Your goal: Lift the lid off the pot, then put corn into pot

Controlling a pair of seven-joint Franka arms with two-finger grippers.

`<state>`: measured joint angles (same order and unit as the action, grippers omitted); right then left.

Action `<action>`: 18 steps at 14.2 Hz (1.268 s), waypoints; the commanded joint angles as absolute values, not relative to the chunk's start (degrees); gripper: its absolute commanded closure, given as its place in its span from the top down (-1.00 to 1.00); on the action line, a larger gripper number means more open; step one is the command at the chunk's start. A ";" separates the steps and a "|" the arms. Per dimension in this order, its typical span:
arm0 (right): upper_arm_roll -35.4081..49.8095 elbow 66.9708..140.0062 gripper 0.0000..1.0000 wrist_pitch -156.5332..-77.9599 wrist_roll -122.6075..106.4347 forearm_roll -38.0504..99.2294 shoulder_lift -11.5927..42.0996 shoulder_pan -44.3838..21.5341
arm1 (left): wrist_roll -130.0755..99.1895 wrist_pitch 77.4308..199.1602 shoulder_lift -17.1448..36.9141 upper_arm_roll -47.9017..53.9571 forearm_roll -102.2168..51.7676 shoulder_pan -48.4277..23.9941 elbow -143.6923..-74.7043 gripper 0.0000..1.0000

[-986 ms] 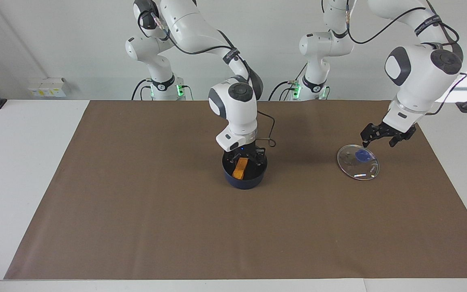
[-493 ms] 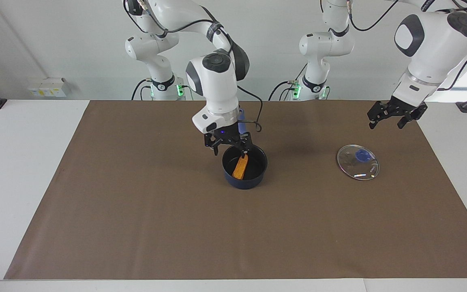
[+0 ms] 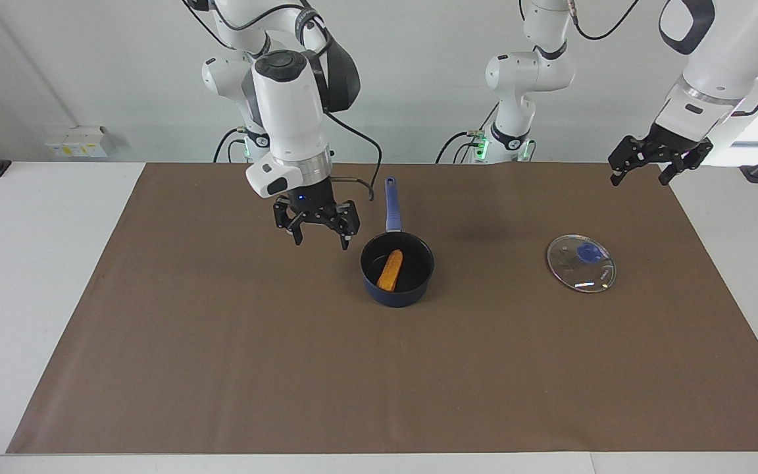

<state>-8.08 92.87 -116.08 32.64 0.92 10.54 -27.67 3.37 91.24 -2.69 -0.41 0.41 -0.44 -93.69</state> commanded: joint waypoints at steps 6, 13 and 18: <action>-7.65 93.69 1.00 -102.68 19.45 0.26 -0.87 -20.05 | -0.09 88.42 -3.34 -0.62 -0.09 -1.93 -92.90 1.00; -5.37 93.69 1.00 -92.82 4.41 0.88 -5.54 -6.53 | 0.09 85.87 -3.25 0.09 0.18 -2.29 -90.96 1.00; -2.64 91.42 1.00 -91.42 2.46 1.05 -4.66 -0.88 | 0.00 86.04 -3.25 -0.35 0.09 -1.41 -90.88 1.00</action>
<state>-3.78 92.84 -92.69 3.56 0.89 -4.78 -2.11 0.61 87.10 -2.92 0.36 0.39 -1.25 -91.57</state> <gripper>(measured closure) 0.000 0.000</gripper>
